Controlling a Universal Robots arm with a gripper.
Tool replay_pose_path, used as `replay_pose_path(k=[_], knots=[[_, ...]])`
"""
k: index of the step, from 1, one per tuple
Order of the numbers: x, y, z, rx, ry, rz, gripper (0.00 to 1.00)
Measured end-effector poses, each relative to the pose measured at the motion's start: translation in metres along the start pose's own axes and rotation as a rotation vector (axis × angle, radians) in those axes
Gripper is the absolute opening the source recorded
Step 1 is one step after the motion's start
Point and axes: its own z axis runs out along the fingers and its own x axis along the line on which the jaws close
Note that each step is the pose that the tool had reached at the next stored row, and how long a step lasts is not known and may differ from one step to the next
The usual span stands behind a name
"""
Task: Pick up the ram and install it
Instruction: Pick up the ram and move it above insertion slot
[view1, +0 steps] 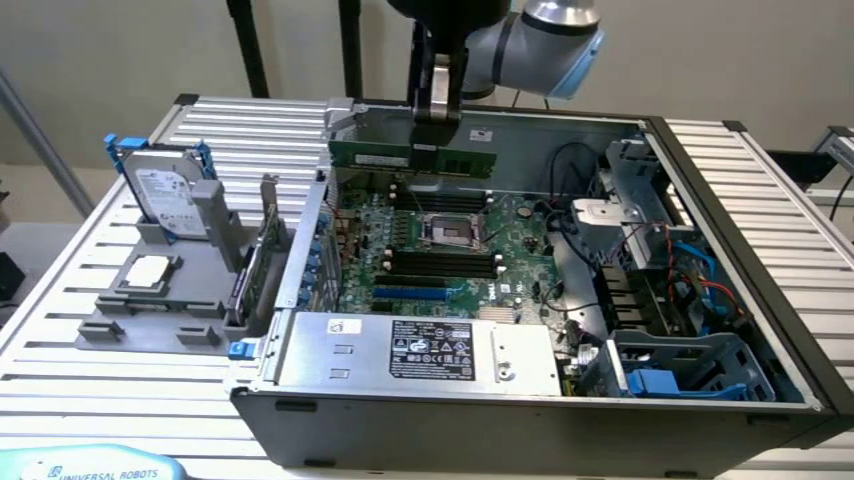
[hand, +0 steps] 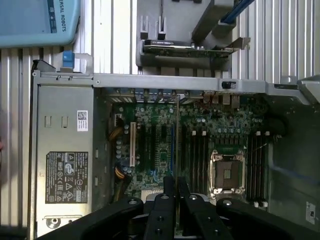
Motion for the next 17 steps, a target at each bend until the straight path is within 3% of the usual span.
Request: replay_pose_path(k=[17], knots=[[-0.053,-0.0368,0.0259,0.0001,-0.0001,0.000,0.13]])
